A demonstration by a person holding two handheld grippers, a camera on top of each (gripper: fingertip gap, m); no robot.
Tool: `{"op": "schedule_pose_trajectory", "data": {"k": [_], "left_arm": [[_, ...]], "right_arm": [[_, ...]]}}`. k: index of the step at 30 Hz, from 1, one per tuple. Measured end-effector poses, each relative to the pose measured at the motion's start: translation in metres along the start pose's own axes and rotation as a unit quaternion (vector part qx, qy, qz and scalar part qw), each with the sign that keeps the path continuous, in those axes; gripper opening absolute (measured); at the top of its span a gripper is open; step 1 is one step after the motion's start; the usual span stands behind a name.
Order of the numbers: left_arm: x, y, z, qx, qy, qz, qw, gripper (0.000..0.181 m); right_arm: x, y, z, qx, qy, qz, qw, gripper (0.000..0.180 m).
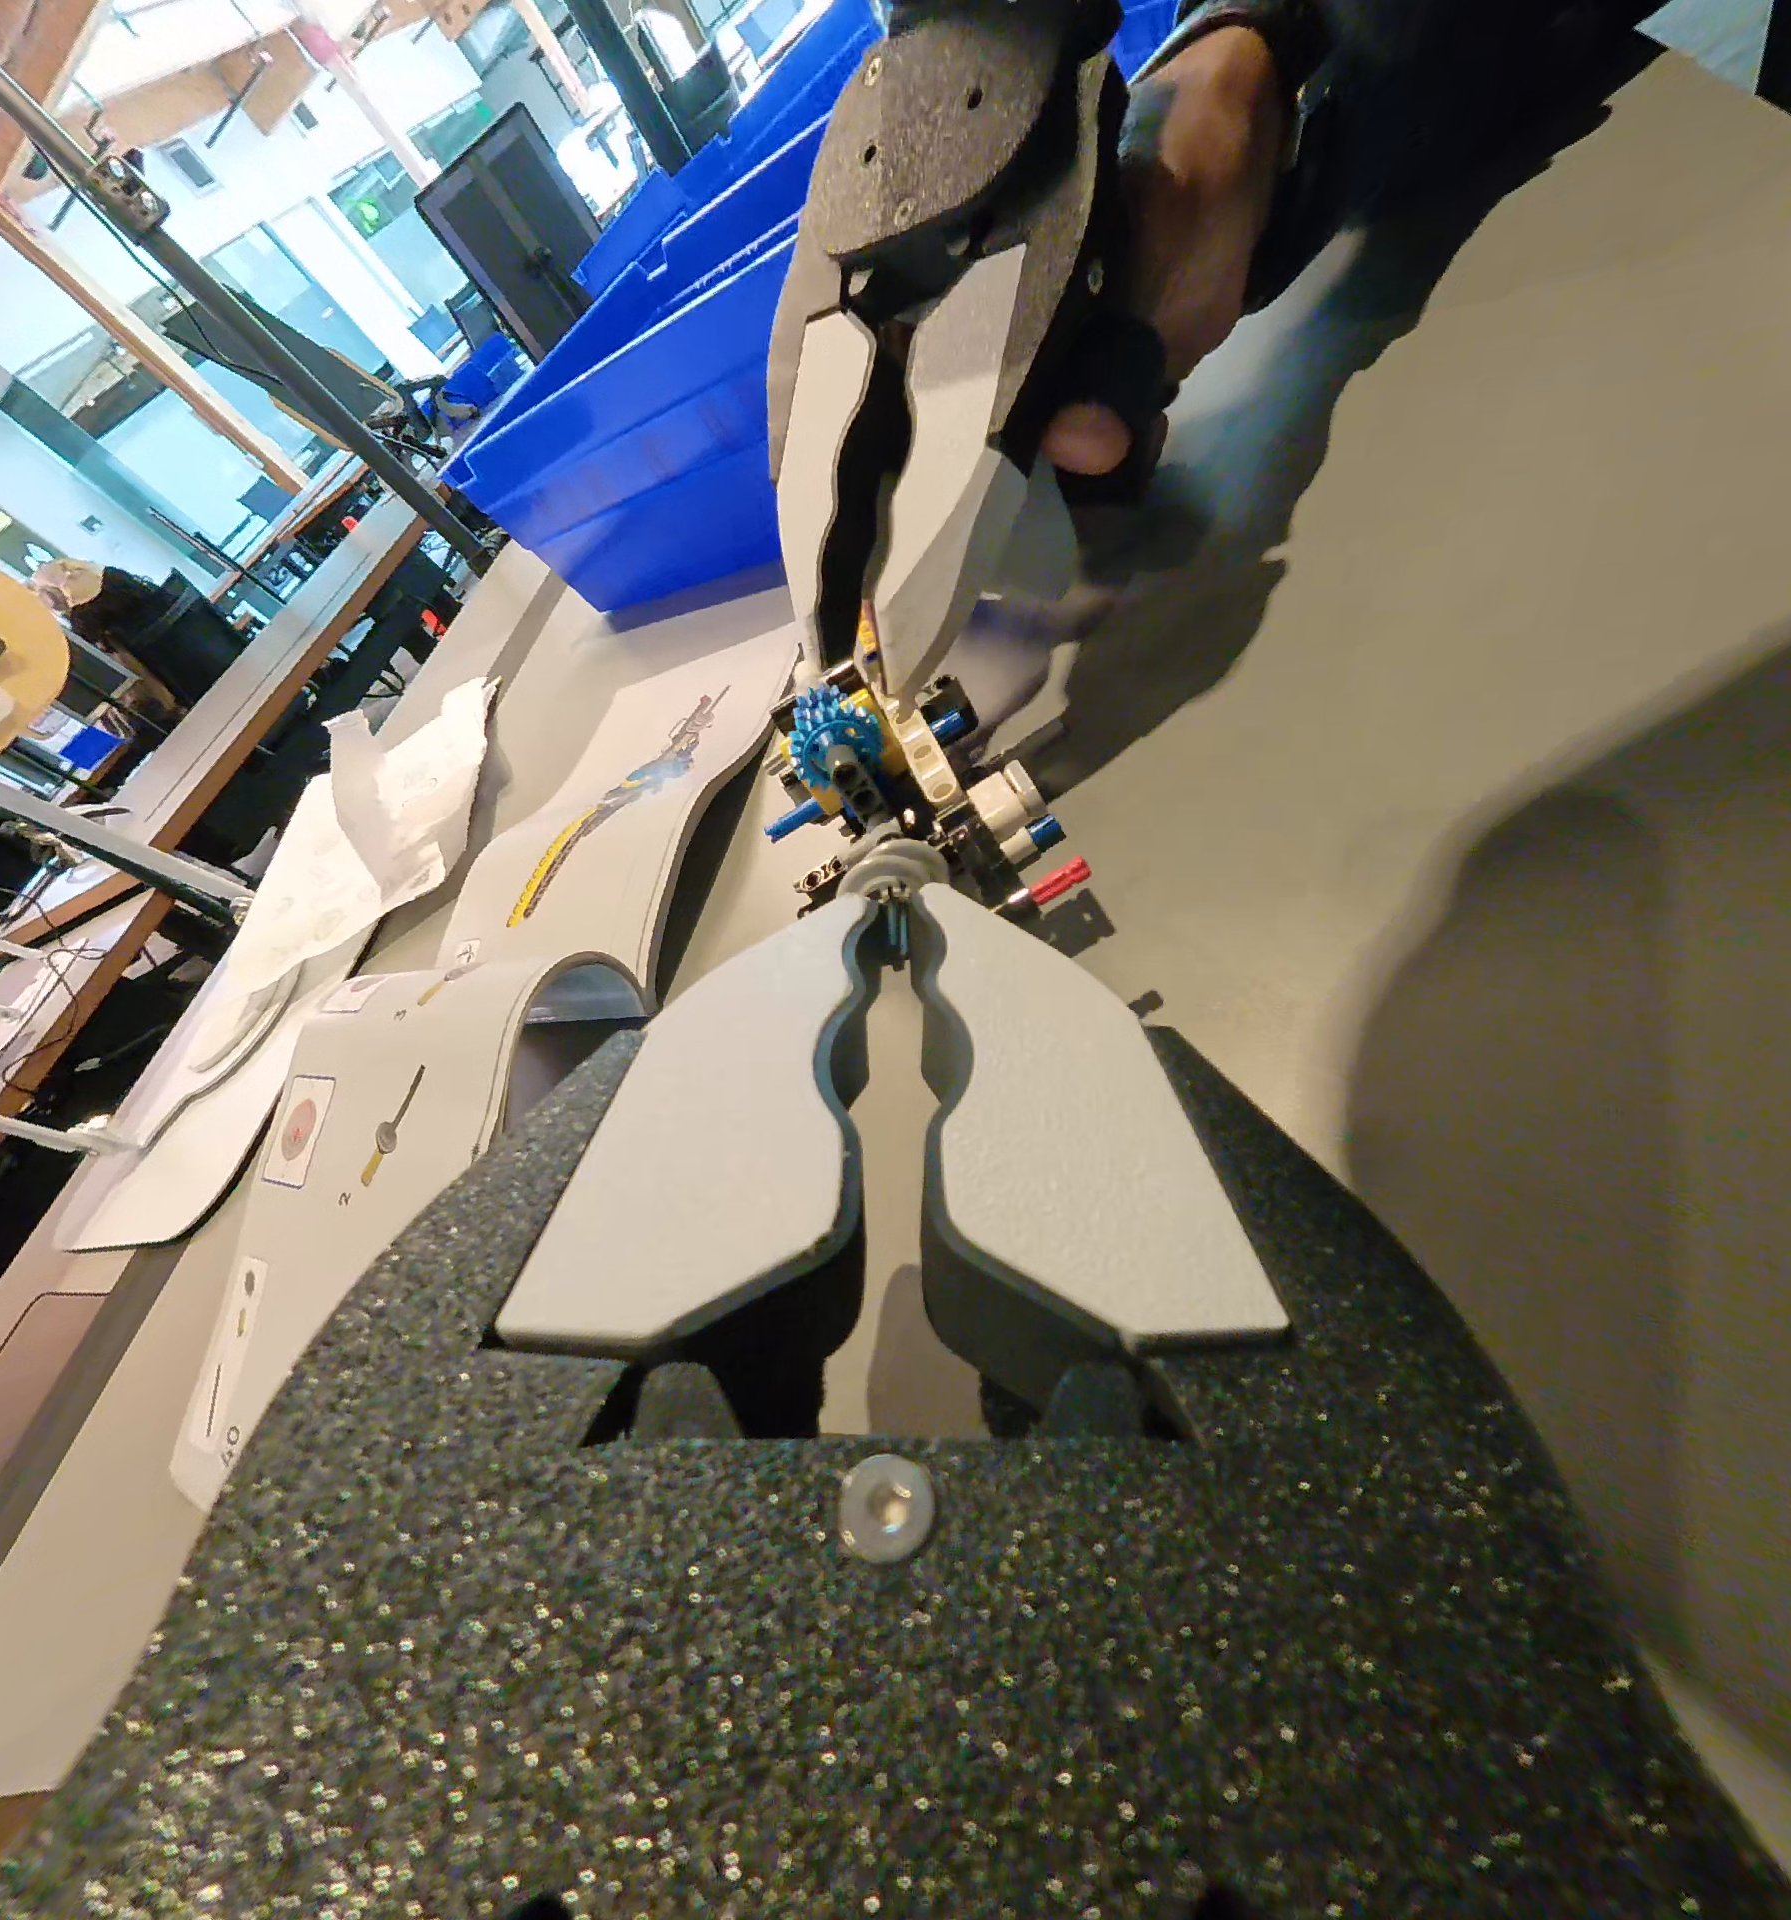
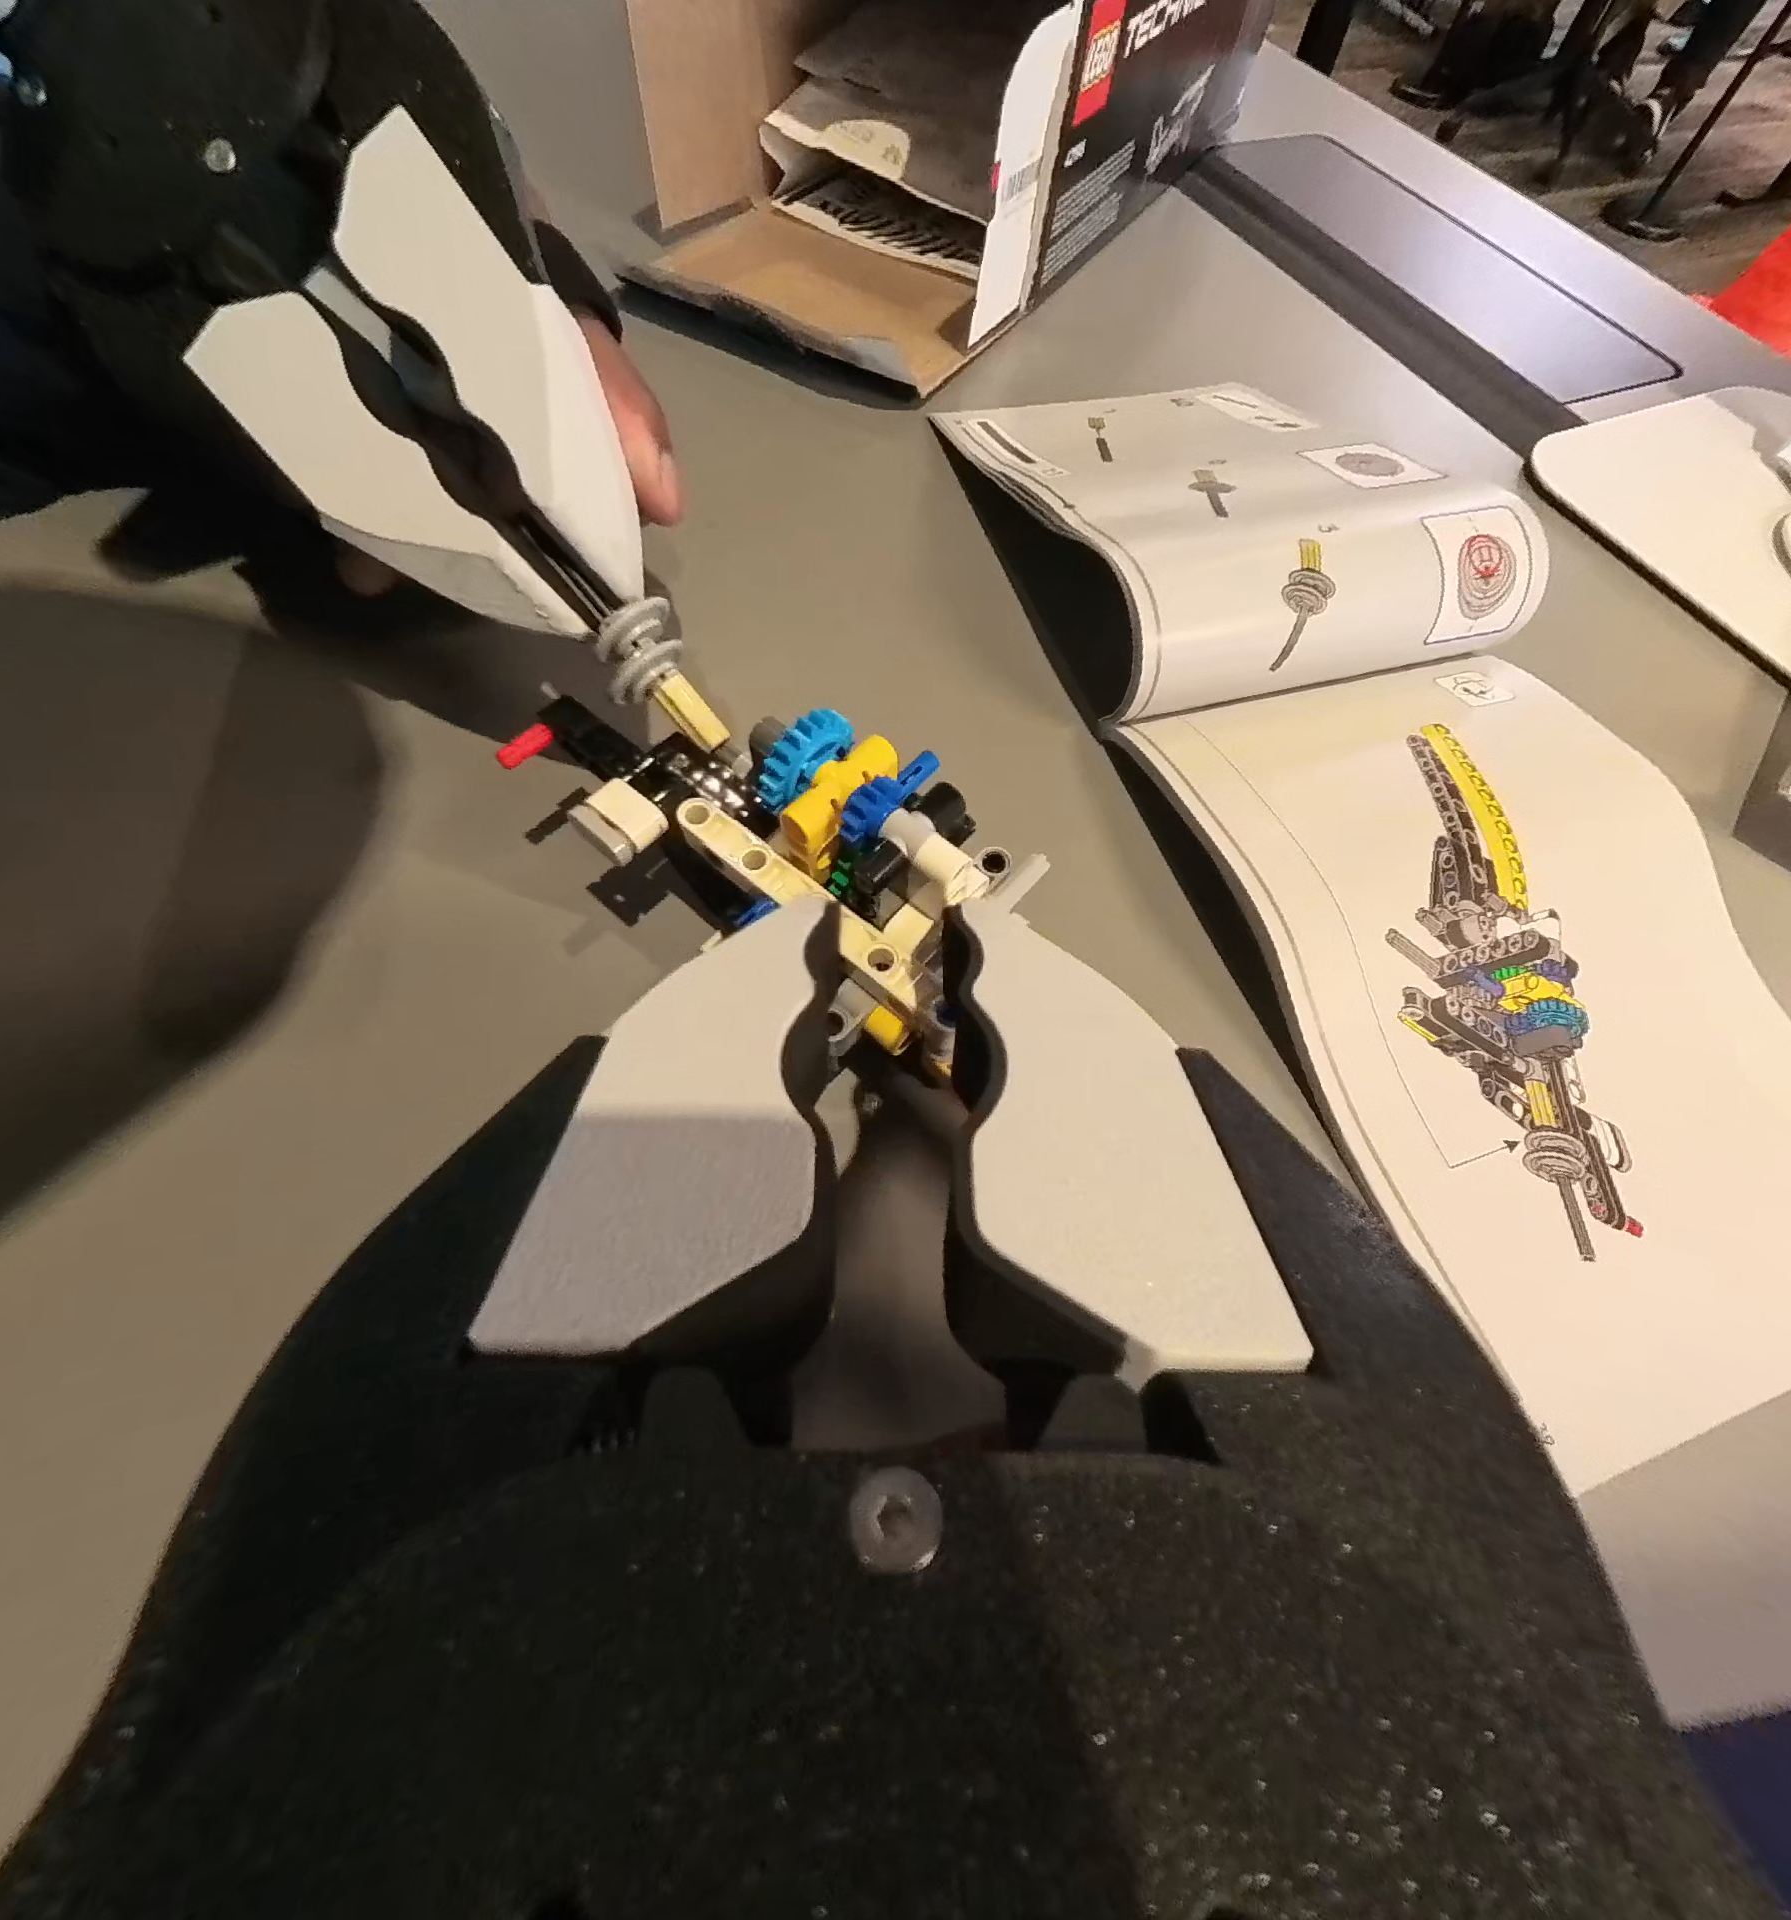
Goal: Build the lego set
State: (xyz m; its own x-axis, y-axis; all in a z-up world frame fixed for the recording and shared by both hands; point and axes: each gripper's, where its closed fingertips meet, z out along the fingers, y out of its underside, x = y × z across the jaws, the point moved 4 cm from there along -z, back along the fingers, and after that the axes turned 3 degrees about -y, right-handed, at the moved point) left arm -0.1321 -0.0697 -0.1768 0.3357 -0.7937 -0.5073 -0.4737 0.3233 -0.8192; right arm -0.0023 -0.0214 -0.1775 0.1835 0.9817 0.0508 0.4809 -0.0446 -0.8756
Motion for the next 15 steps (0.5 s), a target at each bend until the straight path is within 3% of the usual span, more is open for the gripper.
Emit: {"op": "schedule_pose_trajectory", "data": {"k": [15], "left_arm": [[0.0021,0.0014,0.0031,-0.013,0.000,0.011,1.000,0.005]], "right_arm": [[0.0038,0.0022,-0.0015,-0.005,-0.007,0.016,1.000,0.016]]}}
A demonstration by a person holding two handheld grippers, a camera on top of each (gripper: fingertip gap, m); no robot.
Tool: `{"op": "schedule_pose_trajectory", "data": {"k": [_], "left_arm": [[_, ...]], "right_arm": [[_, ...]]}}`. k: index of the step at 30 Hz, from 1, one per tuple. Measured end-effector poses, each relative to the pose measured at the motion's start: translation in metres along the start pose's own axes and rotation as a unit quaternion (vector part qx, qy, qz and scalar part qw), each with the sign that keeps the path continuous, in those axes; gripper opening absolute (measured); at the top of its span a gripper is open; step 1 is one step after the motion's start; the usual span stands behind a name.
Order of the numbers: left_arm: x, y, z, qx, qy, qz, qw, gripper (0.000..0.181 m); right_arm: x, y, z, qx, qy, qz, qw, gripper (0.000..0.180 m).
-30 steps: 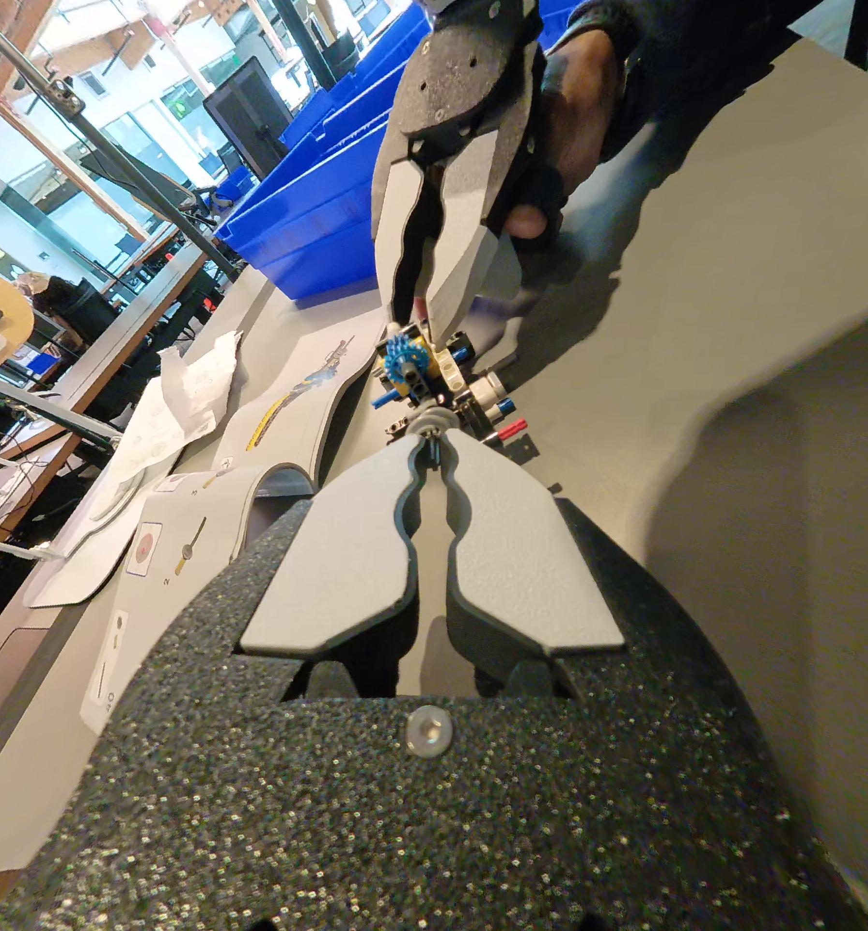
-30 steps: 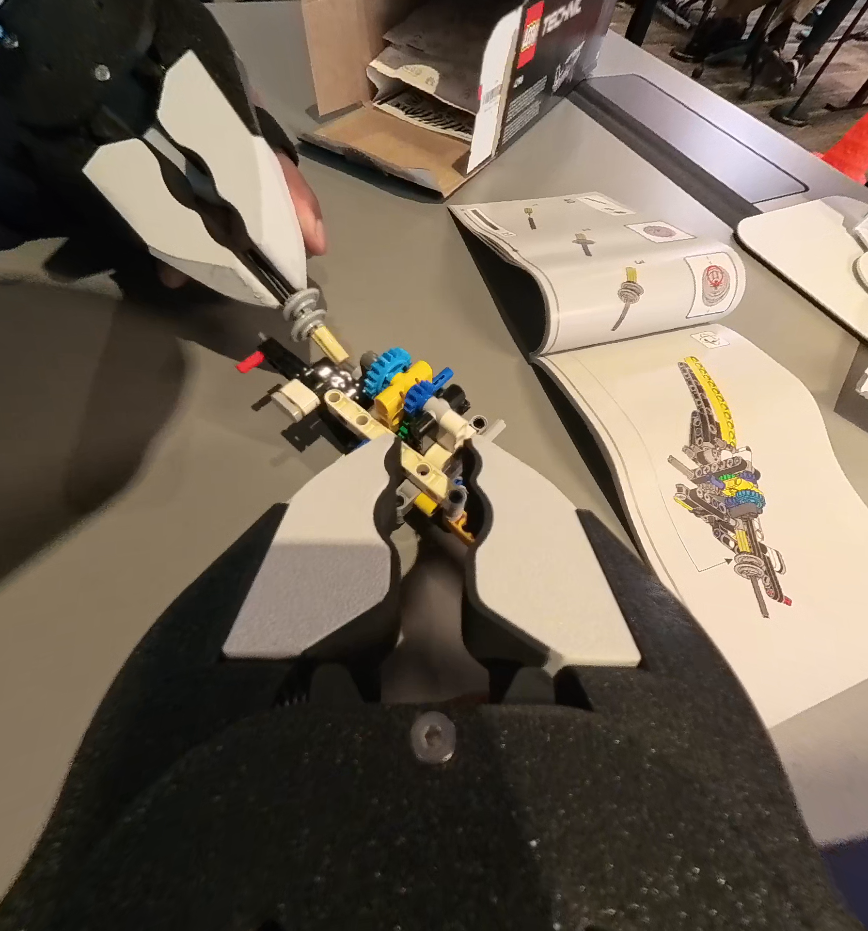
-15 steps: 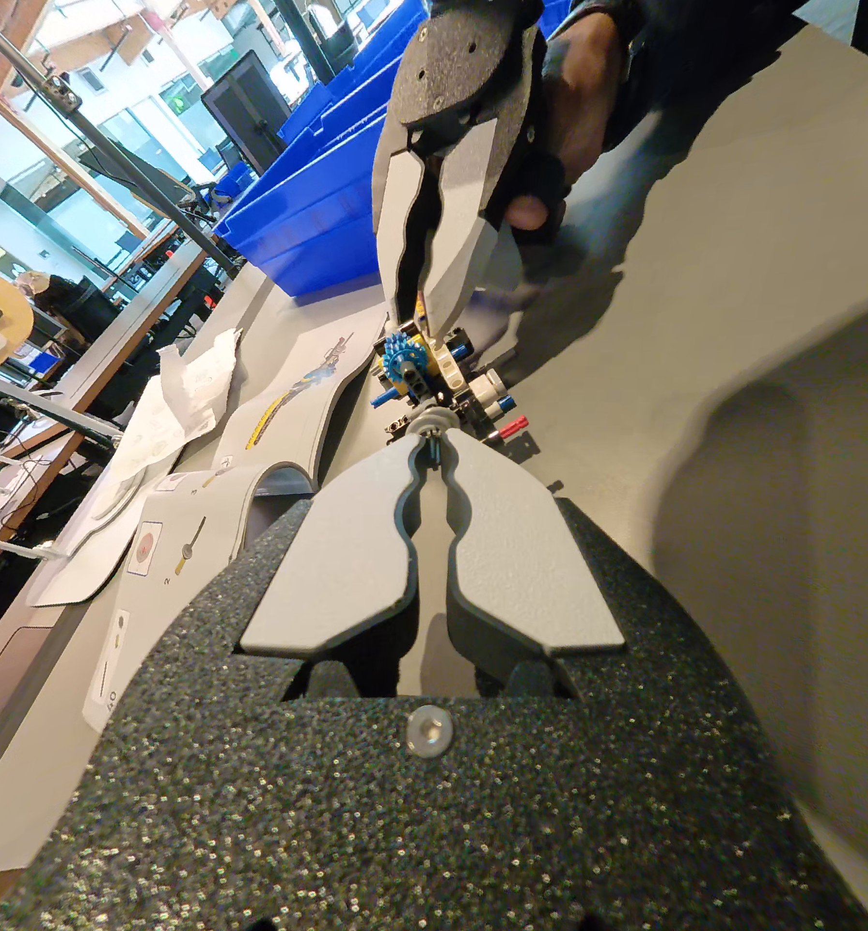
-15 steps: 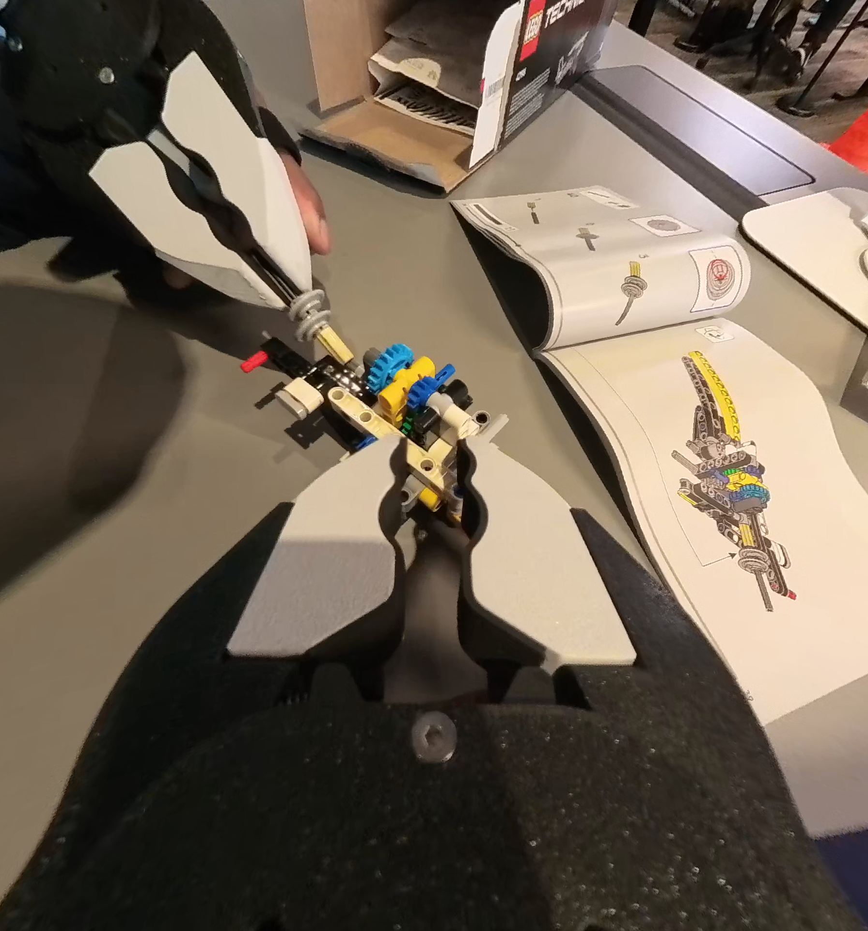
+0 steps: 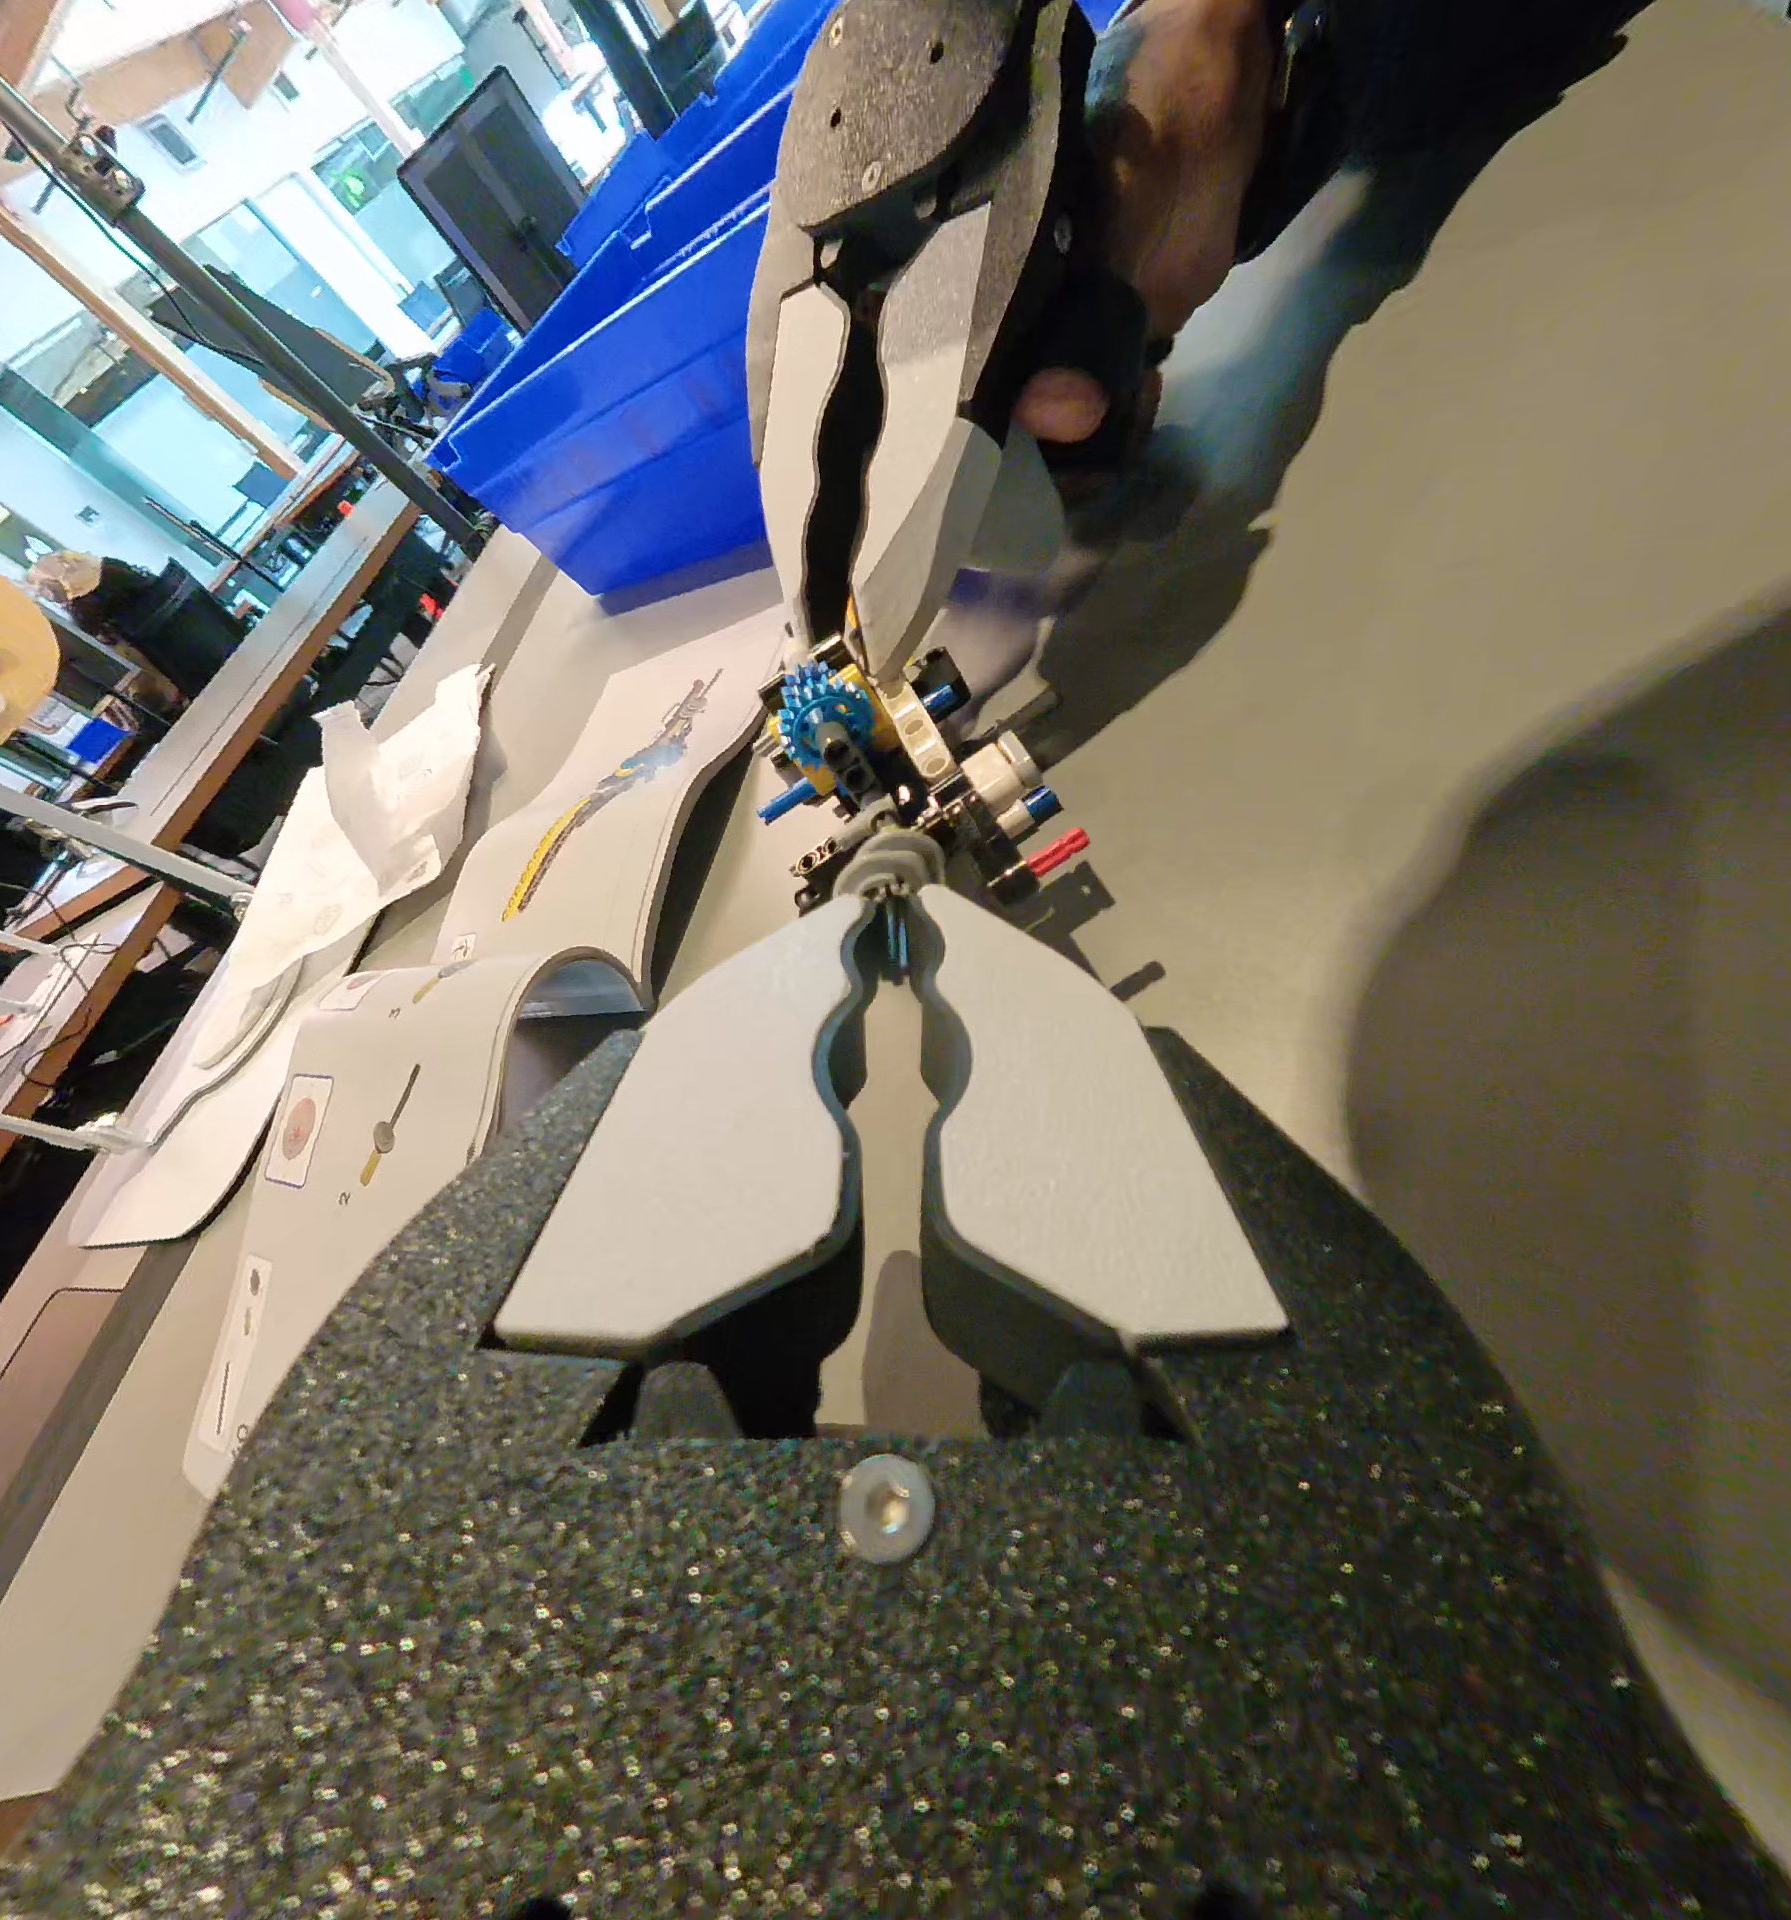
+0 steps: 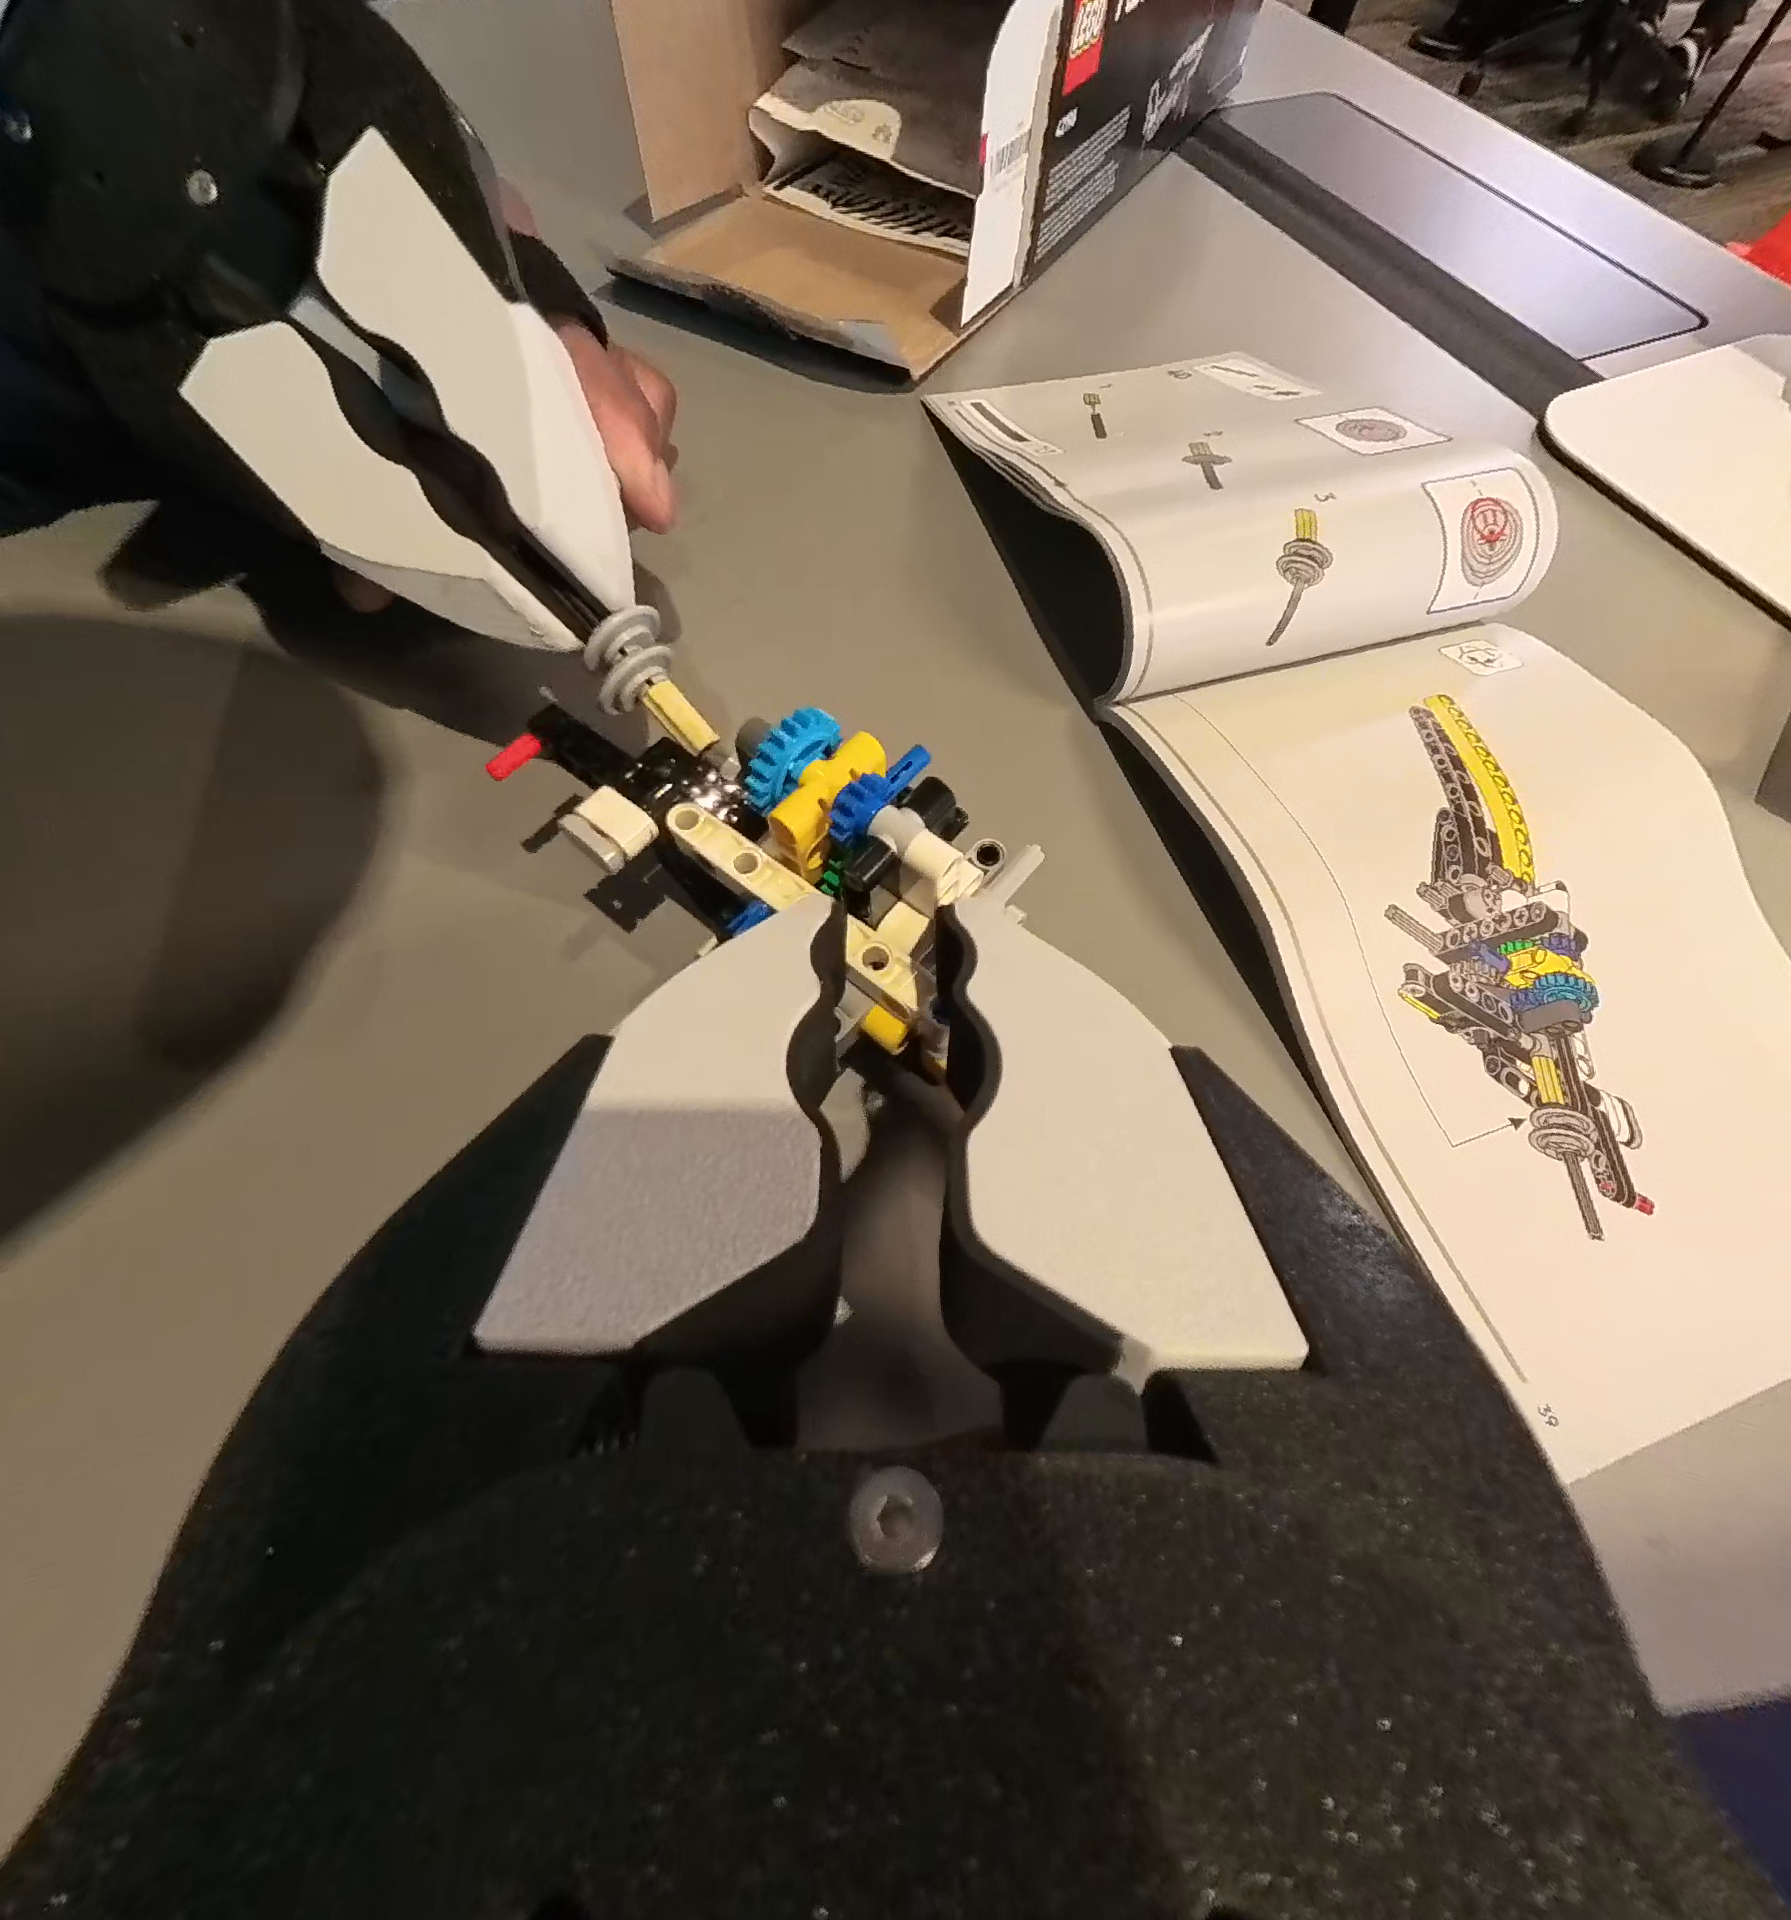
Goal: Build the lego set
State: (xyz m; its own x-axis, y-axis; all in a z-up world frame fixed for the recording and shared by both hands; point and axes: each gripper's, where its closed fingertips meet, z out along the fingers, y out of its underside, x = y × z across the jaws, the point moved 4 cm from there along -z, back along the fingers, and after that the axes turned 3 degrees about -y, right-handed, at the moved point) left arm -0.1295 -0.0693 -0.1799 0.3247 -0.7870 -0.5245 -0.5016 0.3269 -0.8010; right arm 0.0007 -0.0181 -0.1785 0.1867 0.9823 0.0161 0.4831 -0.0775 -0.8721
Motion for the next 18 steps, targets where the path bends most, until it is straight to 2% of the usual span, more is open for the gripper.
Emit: {"op": "schedule_pose_trajectory", "data": {"k": [18], "left_arm": [[0.0025,0.0023,0.0018,-0.020,-0.015,0.016,1.000,0.005]], "right_arm": [[-0.0003,0.0014,-0.0020,-0.001,0.018,0.000,1.000,0.016]]}}
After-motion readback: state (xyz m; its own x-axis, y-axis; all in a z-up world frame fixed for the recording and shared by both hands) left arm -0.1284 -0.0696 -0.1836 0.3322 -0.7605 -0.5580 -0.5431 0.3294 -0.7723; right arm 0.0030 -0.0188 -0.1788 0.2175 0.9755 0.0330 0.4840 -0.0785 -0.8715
